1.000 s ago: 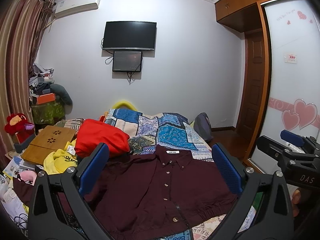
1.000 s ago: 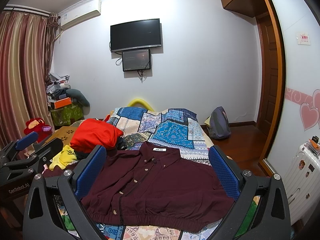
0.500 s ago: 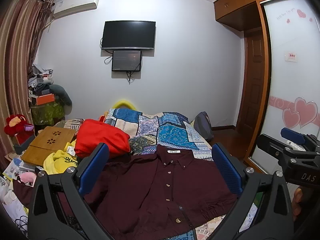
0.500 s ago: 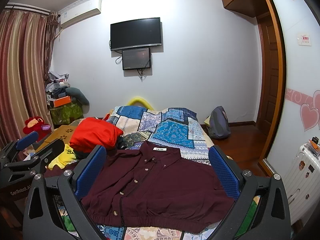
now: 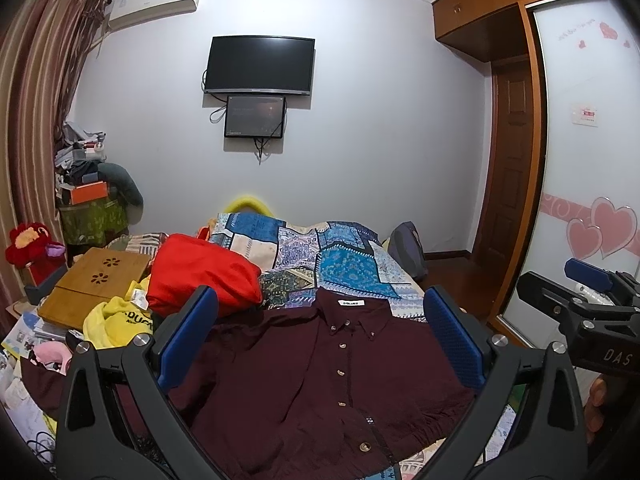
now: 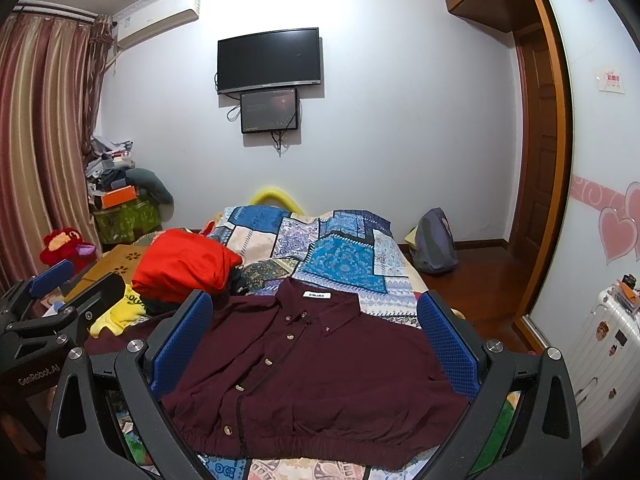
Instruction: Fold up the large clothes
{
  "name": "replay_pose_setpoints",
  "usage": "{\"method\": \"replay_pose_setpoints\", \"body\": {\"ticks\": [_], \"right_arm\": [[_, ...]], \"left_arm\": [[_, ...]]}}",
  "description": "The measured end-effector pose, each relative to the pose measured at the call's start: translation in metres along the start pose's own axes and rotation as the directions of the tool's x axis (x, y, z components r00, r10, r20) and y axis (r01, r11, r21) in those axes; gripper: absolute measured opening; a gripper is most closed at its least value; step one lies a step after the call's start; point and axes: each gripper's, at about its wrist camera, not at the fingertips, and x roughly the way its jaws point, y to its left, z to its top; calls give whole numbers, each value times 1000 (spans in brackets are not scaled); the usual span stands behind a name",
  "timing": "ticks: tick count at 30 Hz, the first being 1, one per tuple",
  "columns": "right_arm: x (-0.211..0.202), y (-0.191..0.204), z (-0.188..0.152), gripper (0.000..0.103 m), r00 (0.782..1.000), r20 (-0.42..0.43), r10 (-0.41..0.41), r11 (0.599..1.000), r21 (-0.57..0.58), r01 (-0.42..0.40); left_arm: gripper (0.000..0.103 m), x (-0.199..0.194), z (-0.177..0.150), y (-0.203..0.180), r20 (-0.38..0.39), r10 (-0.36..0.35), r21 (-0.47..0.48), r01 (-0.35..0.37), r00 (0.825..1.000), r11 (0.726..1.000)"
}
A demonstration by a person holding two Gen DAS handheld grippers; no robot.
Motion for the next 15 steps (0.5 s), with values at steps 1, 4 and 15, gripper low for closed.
{"method": "replay_pose_setpoints", "body": {"ticks": [1, 4, 15], "right_arm": [[0, 1, 1, 102, 1000, -2, 0, 1000, 0, 0], [0, 0, 2, 102, 1000, -6, 0, 1000, 1, 0], [5, 0, 7, 102, 1000, -25, 0, 1000, 2, 0]], "left_arm": [[103, 1, 1, 1, -2, 0, 0, 0, 1000, 1000], [103, 4, 1, 2, -7, 0, -2, 0, 1000, 1000], [103, 12, 2, 7, -23, 5, -11, -6, 1000, 1000]]}}
